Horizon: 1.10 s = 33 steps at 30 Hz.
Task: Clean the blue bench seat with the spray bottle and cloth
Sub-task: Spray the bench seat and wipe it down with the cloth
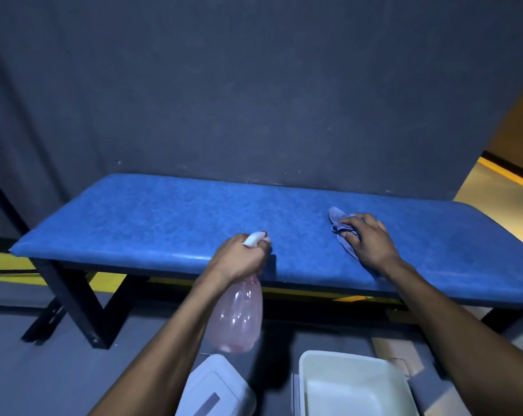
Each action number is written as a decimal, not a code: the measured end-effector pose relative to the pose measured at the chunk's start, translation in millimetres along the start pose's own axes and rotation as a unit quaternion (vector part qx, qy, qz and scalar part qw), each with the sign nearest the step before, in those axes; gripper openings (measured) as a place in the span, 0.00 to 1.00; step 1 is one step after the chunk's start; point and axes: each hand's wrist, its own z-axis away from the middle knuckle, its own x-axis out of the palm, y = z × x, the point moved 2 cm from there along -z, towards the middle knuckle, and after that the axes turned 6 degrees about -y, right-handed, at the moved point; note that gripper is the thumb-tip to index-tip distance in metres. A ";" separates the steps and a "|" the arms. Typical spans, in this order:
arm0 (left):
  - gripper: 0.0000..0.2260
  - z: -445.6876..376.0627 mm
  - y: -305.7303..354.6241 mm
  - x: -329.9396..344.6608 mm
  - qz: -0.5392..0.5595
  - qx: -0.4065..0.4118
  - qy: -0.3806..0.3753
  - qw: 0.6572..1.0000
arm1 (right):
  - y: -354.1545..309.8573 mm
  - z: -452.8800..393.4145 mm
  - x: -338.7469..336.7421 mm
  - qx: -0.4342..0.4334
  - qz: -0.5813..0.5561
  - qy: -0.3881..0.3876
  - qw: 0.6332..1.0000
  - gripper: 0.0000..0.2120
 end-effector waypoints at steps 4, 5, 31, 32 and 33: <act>0.16 3.3 -4.9 5.6 0.074 -0.016 -0.008 0.997 | -0.4 2.9 -4.5 -0.008 0.006 -0.007 1.000 0.15; 0.16 5.0 -9.2 3.4 0.085 -0.015 -0.004 0.996 | -0.2 3.0 -5.2 -0.011 0.009 -0.011 1.000 0.15; 0.17 -57.0 106.1 137.0 0.073 0.035 -0.139 0.987 | 129.7 61.0 -64.6 0.157 0.030 0.086 0.983 0.15; 0.16 -59.0 100.5 133.0 0.055 0.034 -0.130 0.989 | 129.4 60.9 -64.7 0.155 0.031 0.085 0.984 0.15; 0.16 -61.2 93.9 129.6 0.038 0.029 -0.126 0.991 | 129.3 60.4 -64.7 0.154 0.033 0.084 0.984 0.15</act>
